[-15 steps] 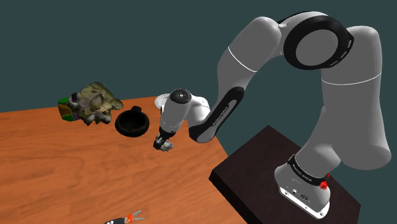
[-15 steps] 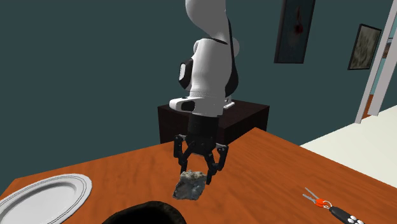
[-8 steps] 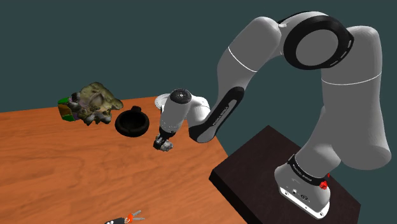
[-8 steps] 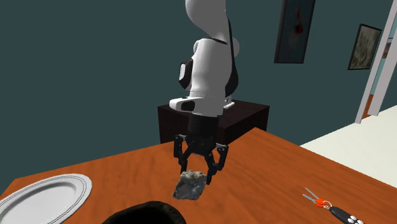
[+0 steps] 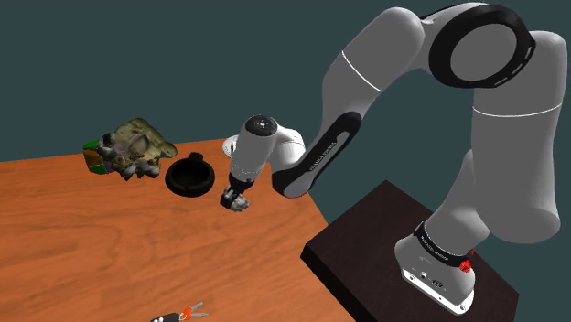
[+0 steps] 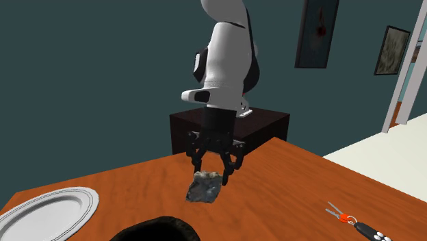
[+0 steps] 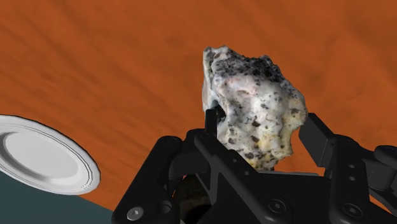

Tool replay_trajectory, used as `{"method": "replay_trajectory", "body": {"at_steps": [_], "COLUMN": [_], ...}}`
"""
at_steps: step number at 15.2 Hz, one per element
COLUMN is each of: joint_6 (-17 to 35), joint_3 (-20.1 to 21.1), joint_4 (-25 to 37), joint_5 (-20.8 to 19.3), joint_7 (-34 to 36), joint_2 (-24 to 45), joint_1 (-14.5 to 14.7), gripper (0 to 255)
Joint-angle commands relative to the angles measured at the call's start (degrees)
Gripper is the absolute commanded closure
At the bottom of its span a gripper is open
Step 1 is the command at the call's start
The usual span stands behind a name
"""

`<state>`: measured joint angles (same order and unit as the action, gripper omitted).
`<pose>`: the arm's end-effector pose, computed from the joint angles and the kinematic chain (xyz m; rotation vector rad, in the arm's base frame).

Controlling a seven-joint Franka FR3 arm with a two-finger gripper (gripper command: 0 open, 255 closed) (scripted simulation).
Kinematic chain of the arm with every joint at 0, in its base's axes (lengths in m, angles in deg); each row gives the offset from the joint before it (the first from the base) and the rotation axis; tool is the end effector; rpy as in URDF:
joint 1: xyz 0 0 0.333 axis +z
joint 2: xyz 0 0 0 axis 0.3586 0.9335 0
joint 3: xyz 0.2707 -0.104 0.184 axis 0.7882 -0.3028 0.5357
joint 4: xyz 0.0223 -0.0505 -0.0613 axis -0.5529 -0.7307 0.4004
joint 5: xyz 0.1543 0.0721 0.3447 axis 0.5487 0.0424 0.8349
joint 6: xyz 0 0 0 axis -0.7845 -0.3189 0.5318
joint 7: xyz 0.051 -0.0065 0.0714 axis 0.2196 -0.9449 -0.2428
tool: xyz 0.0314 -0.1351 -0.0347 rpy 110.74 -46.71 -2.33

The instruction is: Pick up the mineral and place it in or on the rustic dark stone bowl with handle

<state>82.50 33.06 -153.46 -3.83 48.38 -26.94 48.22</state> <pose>0.4878 0.3358 0.1598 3.0583 0.5734 0.3934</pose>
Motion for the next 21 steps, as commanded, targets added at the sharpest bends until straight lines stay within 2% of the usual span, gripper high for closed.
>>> {"method": "replay_trajectory", "body": {"at_steps": [1,21], "joint_6": [-1.1,-12.3], "joint_3": [1.0,8.8], "joint_4": [-0.5,-2.5], "joint_5": [0.8,11.0], "joint_7": [-0.9,-10.3], "joint_2": [-1.5,-14.9], "joint_1": [-0.8,-6.7], "gripper": [255,255]}}
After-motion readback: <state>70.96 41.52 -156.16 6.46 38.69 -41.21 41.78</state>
